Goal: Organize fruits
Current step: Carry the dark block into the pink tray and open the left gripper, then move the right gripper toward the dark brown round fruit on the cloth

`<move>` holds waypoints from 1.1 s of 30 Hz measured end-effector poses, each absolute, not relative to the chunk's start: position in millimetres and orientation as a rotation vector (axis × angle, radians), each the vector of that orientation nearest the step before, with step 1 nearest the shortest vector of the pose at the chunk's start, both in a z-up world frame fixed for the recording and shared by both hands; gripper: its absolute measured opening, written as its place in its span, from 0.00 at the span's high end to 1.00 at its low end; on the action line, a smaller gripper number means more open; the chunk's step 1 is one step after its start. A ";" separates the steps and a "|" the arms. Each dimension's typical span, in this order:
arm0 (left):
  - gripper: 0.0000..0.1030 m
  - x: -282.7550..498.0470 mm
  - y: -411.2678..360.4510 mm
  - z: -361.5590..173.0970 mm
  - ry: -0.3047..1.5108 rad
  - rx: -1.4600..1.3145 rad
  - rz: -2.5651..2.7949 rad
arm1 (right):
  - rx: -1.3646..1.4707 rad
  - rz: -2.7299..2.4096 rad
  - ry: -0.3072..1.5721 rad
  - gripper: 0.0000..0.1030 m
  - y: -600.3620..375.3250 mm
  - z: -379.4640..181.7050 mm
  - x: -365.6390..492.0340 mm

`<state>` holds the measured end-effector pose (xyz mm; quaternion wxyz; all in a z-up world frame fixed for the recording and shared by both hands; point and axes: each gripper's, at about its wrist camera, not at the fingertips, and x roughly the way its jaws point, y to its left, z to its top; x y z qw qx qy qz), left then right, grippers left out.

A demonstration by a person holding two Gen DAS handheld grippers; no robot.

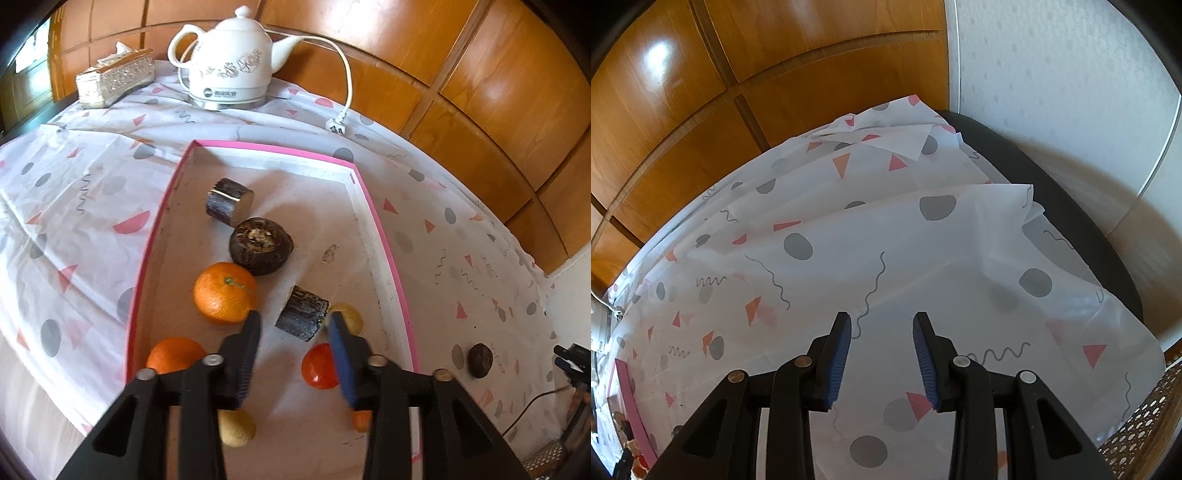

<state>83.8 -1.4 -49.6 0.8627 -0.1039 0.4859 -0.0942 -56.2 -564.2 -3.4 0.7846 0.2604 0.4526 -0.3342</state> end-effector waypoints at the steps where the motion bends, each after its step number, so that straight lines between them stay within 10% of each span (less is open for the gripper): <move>1: 0.51 81.4 0.3 -48.1 1.012 -0.221 -0.191 | 0.560 -0.721 0.979 0.66 -563.8 -3.8 -55.9; 33: 0.08 38.9 30.4 -21.8 0.852 -0.207 -0.041 | 0.416 -0.632 1.028 0.66 -537.4 -6.4 -35.2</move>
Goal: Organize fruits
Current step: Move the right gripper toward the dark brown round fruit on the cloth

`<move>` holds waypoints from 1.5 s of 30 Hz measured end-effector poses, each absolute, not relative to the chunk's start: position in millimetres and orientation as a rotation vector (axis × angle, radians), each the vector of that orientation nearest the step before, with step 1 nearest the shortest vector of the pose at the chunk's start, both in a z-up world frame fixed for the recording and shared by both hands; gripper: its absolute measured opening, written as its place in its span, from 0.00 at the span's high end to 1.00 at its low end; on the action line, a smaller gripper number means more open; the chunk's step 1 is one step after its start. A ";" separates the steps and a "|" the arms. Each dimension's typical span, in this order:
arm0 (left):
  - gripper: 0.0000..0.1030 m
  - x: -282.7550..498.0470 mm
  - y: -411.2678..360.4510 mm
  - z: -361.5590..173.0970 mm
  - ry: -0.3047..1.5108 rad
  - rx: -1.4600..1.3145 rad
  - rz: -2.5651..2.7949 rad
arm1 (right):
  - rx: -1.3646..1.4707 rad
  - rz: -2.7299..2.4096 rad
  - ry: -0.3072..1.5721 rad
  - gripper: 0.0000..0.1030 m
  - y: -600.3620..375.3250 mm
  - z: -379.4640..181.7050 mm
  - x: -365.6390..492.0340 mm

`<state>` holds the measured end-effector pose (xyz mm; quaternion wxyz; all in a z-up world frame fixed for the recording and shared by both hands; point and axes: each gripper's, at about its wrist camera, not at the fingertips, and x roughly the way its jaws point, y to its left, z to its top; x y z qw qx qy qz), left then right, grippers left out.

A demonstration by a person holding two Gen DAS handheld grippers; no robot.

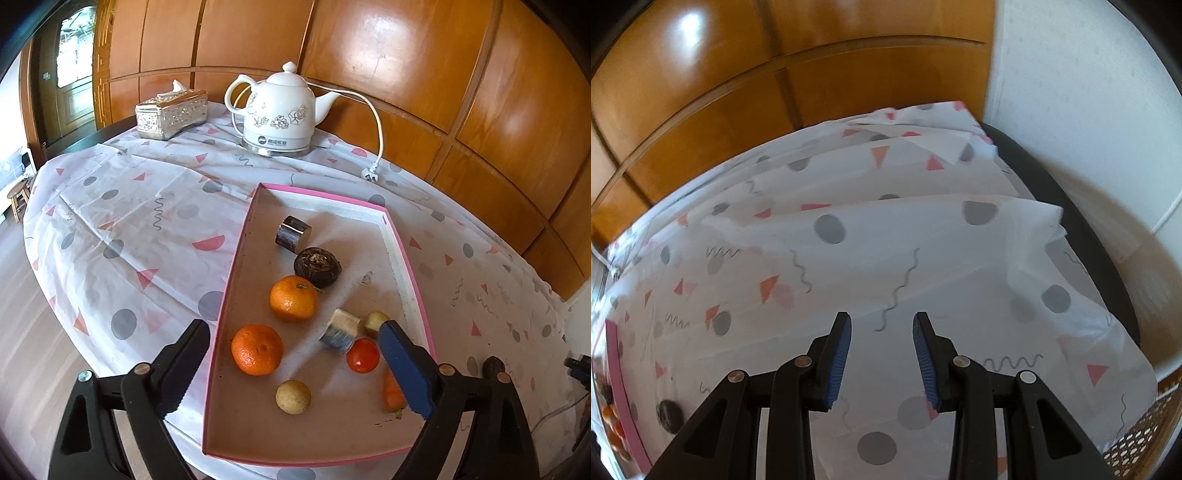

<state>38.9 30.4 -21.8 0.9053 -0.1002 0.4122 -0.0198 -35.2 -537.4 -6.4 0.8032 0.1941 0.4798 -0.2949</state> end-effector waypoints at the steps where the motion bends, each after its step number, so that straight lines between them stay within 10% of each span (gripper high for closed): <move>1: 0.08 38.5 31.3 -21.8 0.849 -0.205 -0.037 | 0.396 -0.624 1.034 0.66 -534.2 -6.7 -32.8; 35: 0.00 31.2 74.0 -25.1 0.826 -0.307 0.091 | 0.280 0.023 1.224 0.66 -346.6 -44.1 32.8; 39: 0.00 30.7 82.3 -29.1 0.840 -0.335 0.115 | 0.289 0.068 1.199 0.47 -325.6 -42.6 38.8; 45: 0.00 31.3 84.3 -33.6 0.861 -0.345 0.117 | 0.104 0.061 1.207 0.46 -287.7 -51.5 48.0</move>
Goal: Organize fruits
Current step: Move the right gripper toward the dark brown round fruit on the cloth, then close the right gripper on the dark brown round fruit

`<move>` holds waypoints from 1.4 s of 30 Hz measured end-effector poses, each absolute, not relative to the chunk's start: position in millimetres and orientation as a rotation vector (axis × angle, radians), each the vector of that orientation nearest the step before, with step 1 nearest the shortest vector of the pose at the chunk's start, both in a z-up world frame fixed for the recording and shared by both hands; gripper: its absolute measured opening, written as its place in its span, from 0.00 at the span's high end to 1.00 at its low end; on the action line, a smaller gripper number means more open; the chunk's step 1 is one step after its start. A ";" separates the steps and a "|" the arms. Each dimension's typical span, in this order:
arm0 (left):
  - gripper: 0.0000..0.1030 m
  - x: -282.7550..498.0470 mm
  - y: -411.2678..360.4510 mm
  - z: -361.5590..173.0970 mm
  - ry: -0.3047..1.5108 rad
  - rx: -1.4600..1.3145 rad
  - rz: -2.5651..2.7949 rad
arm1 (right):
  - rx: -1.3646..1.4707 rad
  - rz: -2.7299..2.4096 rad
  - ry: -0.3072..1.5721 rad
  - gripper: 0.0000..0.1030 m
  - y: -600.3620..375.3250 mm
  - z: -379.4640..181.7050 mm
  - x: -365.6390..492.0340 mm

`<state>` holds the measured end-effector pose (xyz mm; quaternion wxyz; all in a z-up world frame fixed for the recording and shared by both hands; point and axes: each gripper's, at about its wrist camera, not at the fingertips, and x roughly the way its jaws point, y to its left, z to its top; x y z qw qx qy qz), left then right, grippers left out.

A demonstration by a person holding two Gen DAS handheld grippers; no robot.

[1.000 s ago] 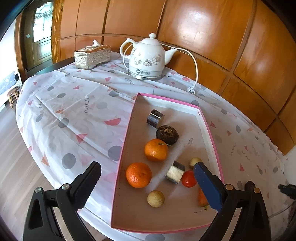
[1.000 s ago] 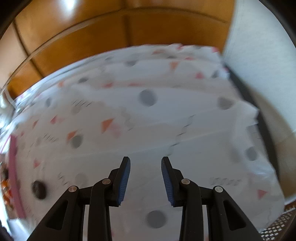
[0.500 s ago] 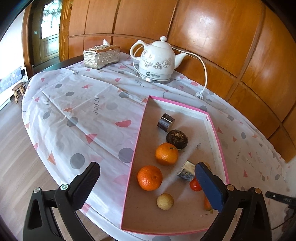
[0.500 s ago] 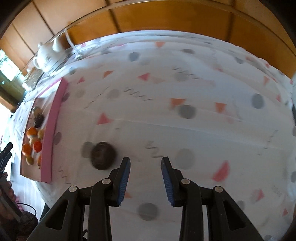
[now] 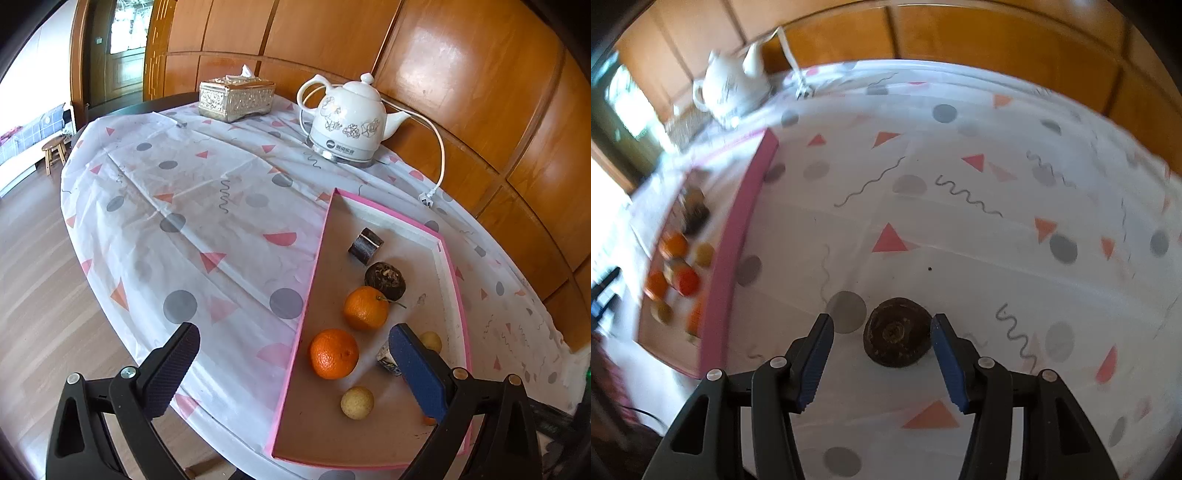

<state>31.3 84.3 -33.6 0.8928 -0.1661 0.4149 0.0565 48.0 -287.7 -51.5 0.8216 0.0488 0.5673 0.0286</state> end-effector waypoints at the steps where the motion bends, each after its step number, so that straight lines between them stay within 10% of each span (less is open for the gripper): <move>1: 0.00 31.6 84.1 -34.5 0.864 -0.343 0.117 | 0.045 0.040 1.210 0.46 -281.2 -54.5 48.6; 42: 0.00 27.5 72.1 -30.7 0.862 -0.296 0.081 | 0.071 -0.008 1.162 0.55 -281.6 -66.3 40.4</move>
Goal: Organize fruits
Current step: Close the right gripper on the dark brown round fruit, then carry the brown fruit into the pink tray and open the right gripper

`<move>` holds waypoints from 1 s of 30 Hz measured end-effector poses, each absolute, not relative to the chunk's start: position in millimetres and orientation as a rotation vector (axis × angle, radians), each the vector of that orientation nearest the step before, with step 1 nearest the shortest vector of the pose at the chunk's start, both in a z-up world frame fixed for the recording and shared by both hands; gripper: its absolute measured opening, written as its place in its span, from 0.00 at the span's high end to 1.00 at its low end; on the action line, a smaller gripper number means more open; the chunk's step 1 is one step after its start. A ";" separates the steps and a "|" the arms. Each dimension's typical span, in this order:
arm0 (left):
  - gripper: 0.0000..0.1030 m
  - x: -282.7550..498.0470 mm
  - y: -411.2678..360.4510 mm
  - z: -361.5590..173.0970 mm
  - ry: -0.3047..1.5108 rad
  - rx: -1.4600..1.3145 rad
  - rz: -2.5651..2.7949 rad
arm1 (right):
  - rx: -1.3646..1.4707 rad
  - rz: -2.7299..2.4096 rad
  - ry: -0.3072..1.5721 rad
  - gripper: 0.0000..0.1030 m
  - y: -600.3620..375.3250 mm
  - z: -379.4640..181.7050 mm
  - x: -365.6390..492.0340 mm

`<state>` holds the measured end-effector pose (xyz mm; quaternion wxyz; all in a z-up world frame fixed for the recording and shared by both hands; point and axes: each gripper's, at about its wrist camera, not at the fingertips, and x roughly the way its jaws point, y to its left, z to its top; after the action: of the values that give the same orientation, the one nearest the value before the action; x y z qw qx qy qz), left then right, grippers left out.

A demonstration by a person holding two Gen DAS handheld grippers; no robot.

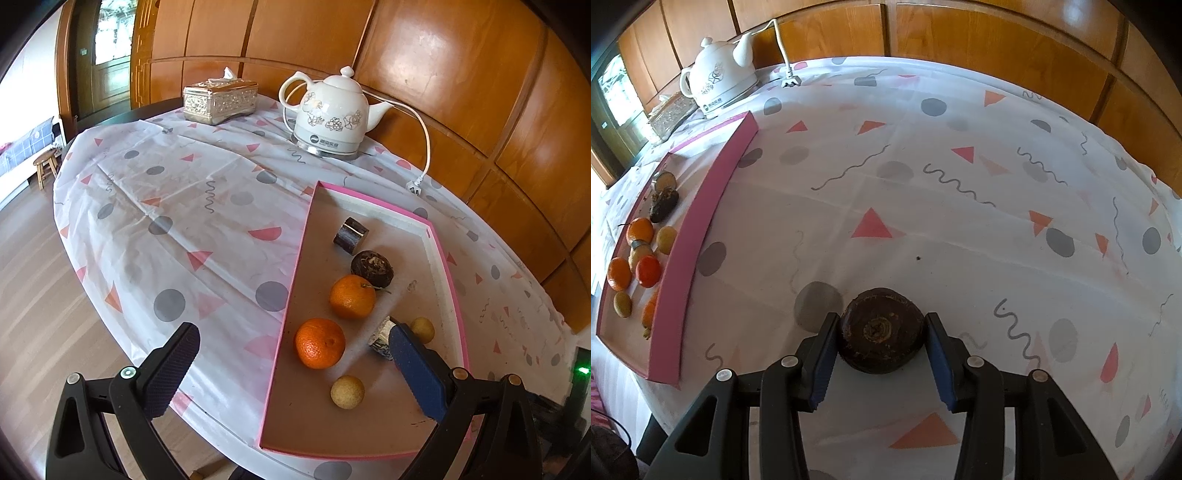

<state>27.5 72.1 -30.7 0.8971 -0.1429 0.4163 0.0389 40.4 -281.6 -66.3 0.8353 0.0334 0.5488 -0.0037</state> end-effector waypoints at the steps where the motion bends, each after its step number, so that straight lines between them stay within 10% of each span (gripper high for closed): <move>1: 0.00 27.2 73.1 -30.4 0.861 -0.301 0.082 | 0.076 0.005 1.164 0.55 -279.8 -65.6 39.6; 30: 0.00 25.4 110.1 -36.0 0.857 -0.403 0.164 | -0.002 0.345 1.099 0.55 -174.6 -23.8 50.4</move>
<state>25.4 110.1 -36.0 0.8867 -0.1937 0.4124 0.0788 50.4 -174.6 -23.8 0.8386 -0.0009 0.5198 0.1631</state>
